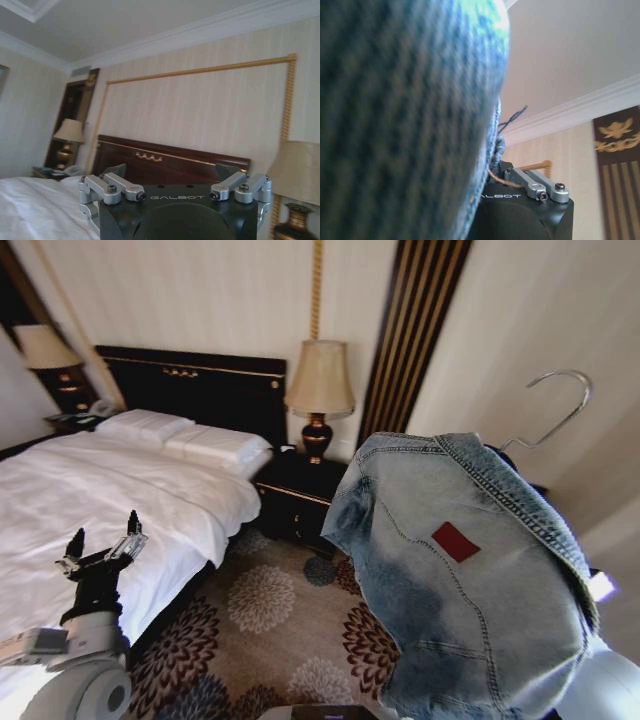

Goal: Pick up the clothes from the bed and hang them on the clothes hanger.

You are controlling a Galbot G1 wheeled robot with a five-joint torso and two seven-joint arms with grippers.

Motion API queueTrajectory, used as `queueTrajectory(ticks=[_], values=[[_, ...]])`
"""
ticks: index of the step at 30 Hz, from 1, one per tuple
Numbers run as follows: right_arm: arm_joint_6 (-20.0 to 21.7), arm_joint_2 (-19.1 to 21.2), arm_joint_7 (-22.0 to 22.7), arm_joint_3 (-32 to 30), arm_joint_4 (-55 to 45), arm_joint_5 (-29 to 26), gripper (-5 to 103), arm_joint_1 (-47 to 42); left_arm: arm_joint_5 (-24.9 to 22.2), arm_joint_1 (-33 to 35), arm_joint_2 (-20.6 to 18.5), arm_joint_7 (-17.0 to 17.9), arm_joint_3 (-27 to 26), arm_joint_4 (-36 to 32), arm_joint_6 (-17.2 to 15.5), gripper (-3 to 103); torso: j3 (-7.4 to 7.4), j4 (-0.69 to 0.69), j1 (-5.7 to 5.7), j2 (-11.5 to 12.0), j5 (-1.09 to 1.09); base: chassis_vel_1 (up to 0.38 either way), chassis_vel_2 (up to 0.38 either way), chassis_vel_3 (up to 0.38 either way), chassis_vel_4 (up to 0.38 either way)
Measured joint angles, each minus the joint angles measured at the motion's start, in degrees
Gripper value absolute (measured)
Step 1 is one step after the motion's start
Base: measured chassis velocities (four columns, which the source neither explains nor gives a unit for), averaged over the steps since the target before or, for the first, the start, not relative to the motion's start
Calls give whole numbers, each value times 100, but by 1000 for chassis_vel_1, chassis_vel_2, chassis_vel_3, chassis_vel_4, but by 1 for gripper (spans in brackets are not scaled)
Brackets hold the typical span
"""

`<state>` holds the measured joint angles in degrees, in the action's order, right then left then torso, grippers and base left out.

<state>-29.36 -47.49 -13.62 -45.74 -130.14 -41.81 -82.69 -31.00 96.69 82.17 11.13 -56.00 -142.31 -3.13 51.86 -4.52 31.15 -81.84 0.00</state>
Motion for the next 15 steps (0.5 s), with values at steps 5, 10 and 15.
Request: queueTrajectory(ticks=[5,10,15], values=[[0,-16,-2,-52,-23,2,21,-46,-2,23,11,-5,0,-27,16,100,0,0,-1,0,0,-119,-128,-120,-115],[0,-48,-10,-76,-38,25,21,-79,-4,51,16,-8,-1,-49,36,100,0,-1,0,0,0,-134,-122,-132,-122],[-6,-92,-49,-93,-54,61,21,-116,-5,83,4,-10,-15,-76,54,100,0,0,0,0,0,-118,-119,-123,-120]])
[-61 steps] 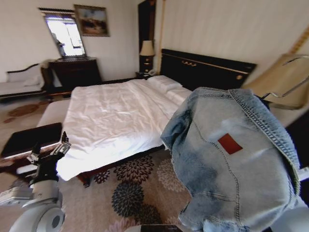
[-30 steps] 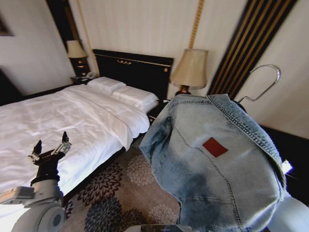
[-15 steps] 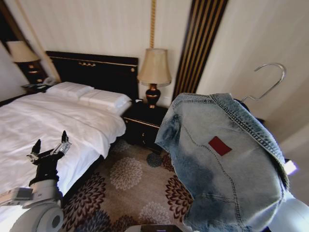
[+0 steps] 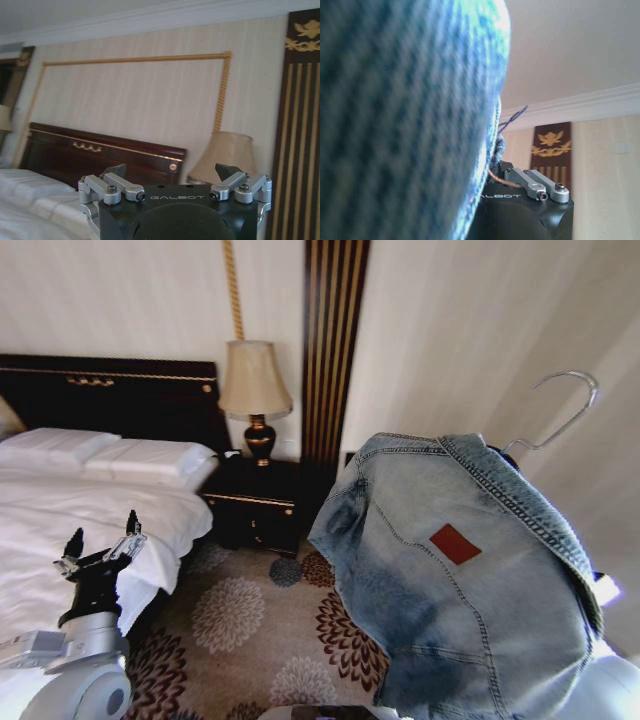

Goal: Pick up the clothes from the bed and hang them on the clothes hanger.

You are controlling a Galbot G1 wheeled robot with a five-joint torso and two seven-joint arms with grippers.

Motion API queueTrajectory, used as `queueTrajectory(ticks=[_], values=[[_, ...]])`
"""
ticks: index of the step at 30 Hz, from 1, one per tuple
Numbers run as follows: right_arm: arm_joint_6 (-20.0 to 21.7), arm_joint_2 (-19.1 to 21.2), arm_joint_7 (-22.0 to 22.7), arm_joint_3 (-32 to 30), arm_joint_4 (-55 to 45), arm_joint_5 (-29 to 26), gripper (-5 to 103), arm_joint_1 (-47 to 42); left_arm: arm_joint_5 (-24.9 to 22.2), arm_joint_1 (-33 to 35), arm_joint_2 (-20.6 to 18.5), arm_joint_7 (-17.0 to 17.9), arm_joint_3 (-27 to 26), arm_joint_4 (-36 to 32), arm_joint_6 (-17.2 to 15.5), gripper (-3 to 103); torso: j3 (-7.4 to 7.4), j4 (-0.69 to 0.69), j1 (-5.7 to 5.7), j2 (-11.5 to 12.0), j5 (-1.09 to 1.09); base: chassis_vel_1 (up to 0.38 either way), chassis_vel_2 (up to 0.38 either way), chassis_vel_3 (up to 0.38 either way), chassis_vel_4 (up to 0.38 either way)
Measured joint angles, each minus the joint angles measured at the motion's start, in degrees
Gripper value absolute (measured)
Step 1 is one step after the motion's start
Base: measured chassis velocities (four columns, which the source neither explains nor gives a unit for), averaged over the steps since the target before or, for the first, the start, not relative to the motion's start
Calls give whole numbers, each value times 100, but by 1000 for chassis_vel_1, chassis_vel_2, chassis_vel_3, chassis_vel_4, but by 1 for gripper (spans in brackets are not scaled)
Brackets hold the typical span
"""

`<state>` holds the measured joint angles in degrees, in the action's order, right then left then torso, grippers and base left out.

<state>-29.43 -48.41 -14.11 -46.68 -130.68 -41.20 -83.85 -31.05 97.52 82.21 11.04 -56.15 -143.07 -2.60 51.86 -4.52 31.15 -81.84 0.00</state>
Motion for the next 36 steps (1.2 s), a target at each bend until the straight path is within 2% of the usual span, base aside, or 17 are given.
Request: queueTrajectory(ticks=[36], values=[[-7,-140,-15,-302,-177,4,21,-286,-46,127,-11,-6,-46,-19,60,100,0,0,0,0,1,-127,-124,-126,-122]])
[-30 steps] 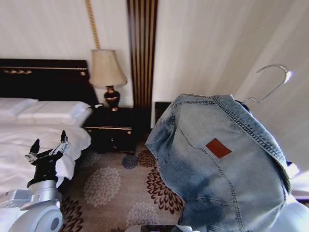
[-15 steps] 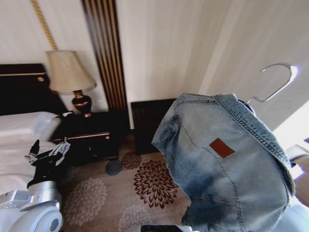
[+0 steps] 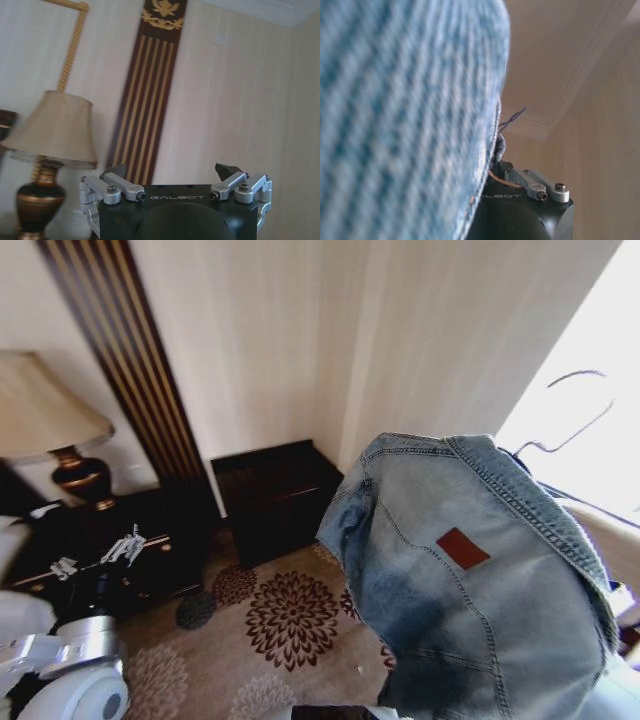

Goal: Pick up the clothes from the bed and hang them on the clothes hanger.

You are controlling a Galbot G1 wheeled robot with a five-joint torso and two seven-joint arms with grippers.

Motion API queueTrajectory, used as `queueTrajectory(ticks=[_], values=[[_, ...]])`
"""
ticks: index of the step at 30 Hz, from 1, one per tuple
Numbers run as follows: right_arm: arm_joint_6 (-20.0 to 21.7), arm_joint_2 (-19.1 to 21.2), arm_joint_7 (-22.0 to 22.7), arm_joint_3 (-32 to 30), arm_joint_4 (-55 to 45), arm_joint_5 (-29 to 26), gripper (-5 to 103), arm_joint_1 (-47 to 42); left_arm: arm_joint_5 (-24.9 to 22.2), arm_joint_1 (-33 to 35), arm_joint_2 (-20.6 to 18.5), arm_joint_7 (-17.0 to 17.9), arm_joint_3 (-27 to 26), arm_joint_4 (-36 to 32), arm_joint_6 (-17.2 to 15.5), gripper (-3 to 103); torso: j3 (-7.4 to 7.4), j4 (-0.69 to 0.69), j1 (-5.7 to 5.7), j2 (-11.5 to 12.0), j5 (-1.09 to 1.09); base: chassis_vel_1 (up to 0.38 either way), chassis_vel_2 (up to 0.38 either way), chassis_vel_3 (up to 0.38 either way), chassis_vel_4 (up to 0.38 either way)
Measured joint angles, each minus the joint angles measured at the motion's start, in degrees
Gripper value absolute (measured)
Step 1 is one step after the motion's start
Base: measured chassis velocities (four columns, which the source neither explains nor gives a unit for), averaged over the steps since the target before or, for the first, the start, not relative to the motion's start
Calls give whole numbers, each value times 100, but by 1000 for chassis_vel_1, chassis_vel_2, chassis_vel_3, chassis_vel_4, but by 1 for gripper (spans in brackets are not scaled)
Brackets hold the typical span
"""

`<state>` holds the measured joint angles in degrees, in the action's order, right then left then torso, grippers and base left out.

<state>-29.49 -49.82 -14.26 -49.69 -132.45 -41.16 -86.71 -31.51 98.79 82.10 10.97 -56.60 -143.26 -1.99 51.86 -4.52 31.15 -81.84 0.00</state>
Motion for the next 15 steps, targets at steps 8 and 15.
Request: queueTrajectory(ticks=[8,15], values=[[-9,-15,-6,-68,-26,-1,21,-48,-1,12,11,-4,7,2,10,100,0,0,0,0,0,-132,-124,-138,-122],[-16,-59,-18,-94,-48,2,21,-90,-1,13,11,-8,10,2,23,100,0,0,0,0,0,-124,-116,-122,-115]])
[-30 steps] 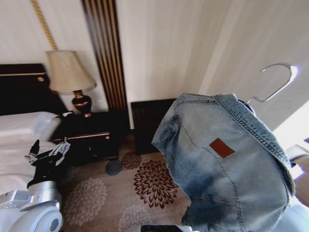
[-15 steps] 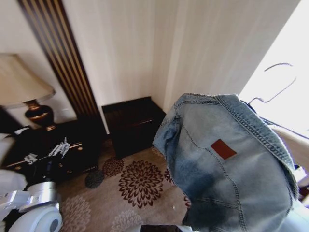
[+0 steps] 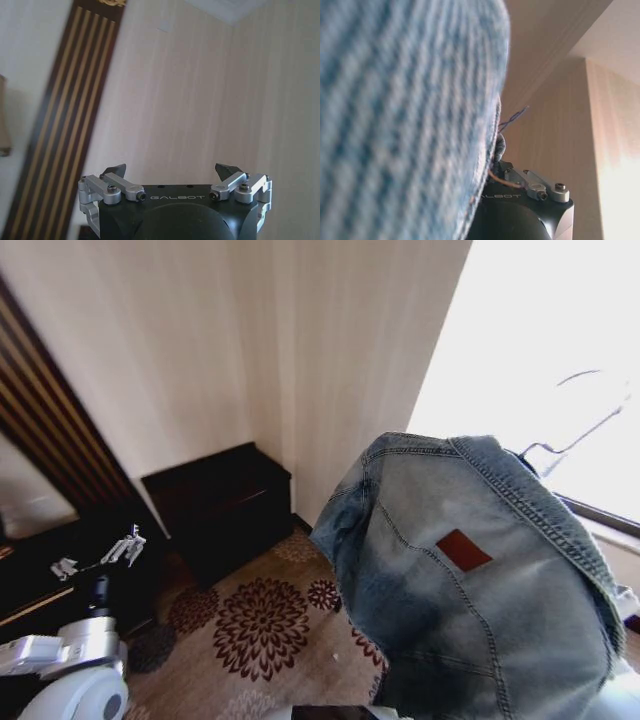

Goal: Pick up the clothes from the bed and hang them on the clothes hanger.

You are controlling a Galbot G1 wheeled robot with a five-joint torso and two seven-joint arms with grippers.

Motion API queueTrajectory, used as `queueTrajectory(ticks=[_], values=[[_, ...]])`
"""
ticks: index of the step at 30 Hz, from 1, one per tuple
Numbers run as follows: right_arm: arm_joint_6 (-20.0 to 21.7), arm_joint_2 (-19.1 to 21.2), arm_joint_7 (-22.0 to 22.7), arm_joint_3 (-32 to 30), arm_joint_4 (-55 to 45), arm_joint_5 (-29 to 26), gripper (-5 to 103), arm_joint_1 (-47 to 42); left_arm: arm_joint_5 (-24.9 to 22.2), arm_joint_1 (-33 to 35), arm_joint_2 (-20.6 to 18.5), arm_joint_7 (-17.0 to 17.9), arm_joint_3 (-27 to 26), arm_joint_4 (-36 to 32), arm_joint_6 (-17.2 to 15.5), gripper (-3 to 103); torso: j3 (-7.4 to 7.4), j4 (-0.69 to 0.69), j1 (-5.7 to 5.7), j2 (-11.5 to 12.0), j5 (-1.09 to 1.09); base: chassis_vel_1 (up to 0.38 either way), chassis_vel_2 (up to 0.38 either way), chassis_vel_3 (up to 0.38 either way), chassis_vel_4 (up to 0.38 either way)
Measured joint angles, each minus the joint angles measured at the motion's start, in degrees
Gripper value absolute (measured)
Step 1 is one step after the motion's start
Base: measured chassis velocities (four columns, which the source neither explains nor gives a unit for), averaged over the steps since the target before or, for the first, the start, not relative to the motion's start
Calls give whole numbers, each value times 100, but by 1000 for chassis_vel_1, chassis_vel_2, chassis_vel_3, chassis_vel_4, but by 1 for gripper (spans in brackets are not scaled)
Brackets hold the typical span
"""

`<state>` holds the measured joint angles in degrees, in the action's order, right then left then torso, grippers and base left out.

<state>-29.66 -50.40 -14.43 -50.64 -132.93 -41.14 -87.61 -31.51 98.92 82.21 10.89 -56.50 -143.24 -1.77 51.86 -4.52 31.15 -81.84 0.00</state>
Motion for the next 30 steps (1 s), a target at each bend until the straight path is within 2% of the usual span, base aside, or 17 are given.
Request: queueTrajectory(ticks=[30], values=[[8,-23,-17,31,109,23,21,50,-2,-181,-21,-28,59,52,34,100,0,0,0,0,0,-122,-128,-123,-128]])
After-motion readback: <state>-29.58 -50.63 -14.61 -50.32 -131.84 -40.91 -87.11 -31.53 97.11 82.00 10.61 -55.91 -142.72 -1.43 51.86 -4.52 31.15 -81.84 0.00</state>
